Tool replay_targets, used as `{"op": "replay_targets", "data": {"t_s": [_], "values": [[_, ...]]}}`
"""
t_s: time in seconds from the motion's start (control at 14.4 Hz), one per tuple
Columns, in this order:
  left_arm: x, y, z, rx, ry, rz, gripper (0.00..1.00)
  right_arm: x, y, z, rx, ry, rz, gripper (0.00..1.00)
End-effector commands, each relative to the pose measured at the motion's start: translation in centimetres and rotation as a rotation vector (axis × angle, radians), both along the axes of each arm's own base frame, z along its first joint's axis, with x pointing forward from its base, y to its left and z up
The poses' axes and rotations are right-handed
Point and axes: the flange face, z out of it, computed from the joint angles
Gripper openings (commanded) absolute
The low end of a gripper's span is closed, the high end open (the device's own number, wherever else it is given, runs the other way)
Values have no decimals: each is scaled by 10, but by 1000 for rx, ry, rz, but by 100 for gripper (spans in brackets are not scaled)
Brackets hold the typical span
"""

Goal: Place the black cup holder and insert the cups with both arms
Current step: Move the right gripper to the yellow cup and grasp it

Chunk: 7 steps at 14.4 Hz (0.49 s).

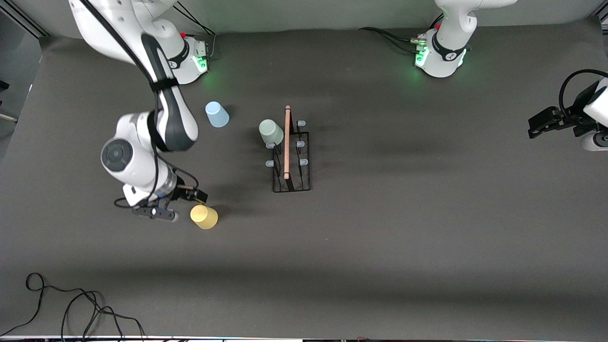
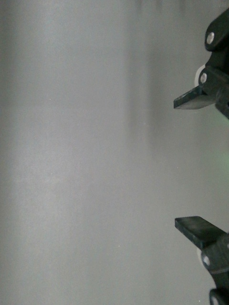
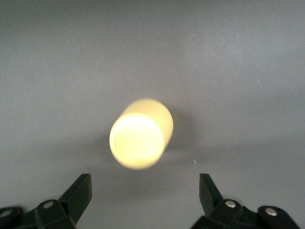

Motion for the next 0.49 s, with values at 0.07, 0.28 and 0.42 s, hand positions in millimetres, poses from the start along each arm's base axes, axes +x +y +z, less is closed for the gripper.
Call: {"op": "replay_targets", "data": {"t_s": [0.07,0.28,0.42], "values": [[-6,-2,9,-10,-2,-19,100,30,3,-36,-12,-12,3,100],[-4,-1,9,-9,-9,-16,100,29,5,-47,3,-6,-17,100],[-5,0,10,-9,-10,-16,100,26,11,-59,35,5,-34,100]]}}
